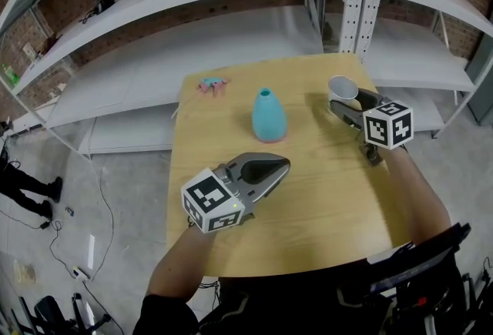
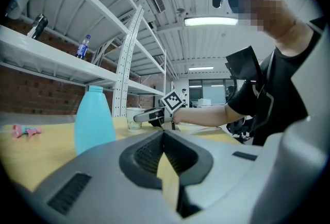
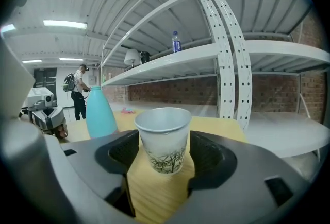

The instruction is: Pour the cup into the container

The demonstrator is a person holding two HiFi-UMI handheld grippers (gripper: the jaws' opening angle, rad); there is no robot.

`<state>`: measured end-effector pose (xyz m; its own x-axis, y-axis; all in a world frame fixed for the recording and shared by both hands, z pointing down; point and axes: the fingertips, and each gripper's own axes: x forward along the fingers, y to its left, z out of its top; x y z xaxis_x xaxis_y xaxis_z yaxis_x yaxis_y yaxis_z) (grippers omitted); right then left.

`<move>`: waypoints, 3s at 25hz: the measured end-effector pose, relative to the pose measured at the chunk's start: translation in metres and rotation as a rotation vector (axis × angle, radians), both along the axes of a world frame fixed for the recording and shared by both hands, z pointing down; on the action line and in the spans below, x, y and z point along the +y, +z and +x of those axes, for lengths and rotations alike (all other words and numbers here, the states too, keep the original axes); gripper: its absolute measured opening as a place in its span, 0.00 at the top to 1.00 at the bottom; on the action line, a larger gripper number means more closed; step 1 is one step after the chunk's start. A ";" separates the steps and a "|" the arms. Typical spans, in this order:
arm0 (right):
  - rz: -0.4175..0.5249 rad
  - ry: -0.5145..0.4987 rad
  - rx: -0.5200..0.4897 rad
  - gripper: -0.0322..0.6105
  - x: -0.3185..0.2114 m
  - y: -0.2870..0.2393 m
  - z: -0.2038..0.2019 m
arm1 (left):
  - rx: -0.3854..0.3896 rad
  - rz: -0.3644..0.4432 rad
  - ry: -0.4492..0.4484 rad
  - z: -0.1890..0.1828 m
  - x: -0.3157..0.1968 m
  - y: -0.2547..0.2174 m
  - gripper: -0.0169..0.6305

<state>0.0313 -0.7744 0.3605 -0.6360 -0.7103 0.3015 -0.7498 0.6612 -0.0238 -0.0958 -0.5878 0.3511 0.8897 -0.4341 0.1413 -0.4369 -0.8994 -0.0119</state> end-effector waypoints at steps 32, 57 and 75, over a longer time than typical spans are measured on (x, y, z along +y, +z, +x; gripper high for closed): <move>0.157 -0.112 0.096 0.51 0.084 -0.139 -0.055 | -0.002 -0.005 0.059 -0.002 0.021 0.000 0.97; 0.392 -0.229 0.690 0.51 0.059 -0.106 -0.137 | -0.003 -0.006 0.081 -0.017 0.027 -0.002 0.97; 0.545 -0.224 0.968 0.51 0.050 -0.099 -0.146 | -0.002 -0.005 0.089 -0.018 0.028 0.000 0.97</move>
<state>-0.1145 -0.7239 0.2618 -0.4332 -0.7969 0.4210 -0.1601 0.5278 0.8342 -0.1141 -0.5593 0.3507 0.9244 -0.3527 0.1452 -0.3553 -0.9347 -0.0084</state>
